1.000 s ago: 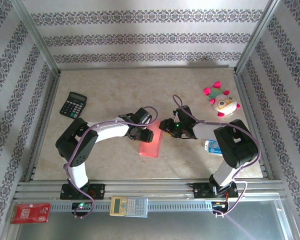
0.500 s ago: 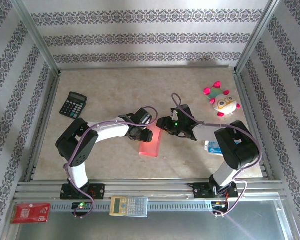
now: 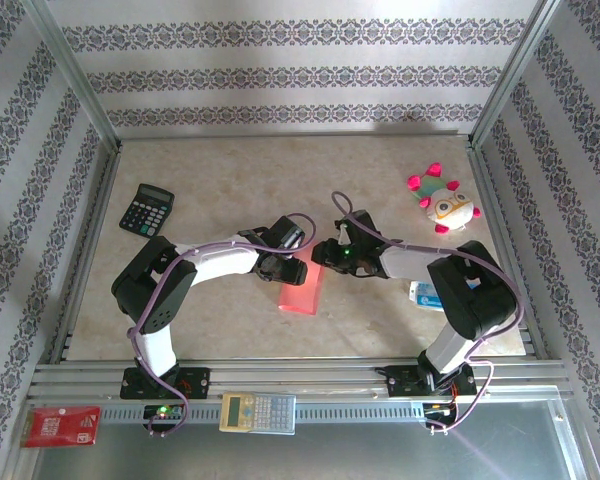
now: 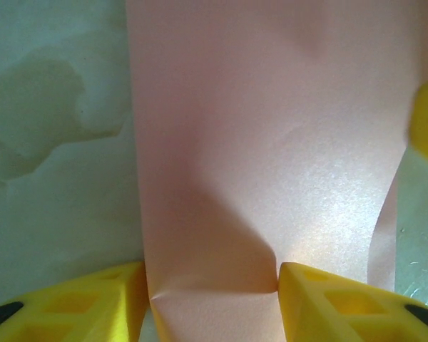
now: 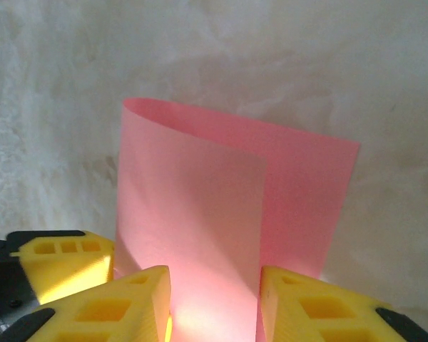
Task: Fold a paper plane with a square sheet of paper (pick it up from the middle)
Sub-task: First fold in half a square sheet of paper at the center of the table.
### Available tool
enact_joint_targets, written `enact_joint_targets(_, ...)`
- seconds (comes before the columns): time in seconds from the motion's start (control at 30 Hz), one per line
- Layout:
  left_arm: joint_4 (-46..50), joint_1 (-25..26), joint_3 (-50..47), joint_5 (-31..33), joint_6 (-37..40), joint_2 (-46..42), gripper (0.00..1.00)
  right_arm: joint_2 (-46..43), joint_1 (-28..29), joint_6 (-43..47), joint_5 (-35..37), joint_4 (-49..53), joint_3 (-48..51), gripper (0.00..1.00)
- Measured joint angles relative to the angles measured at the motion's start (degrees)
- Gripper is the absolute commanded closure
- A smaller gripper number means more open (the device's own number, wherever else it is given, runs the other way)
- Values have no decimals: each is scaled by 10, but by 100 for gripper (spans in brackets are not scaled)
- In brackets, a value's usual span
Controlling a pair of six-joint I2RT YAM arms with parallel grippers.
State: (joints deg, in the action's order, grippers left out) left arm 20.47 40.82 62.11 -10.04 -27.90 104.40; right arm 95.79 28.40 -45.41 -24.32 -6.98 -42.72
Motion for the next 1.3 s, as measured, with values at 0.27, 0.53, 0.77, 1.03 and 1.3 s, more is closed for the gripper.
enact_joint_targets(0.27, 0, 4, 3, 0, 1, 3, 38, 25, 4, 0, 0, 0, -8, 57)
enact_joint_targets(0.53, 16, 18, 17, 25, 10, 12, 33, 23, 2, 0, -1, -1, -8, 58)
enact_joint_targets(0.77, 17, 28, 19, 48, 14, 17, 32, -6, -25, 13, -8, 3, -8, 59)
enact_joint_targets(1.03, 23, 41, 24, 76, 14, 23, 32, -13, -29, 26, -8, 23, -15, 60)
enact_joint_targets(1.3, 23, 42, 24, 78, 13, 23, 33, -3, -25, 34, -8, 25, -15, 57)
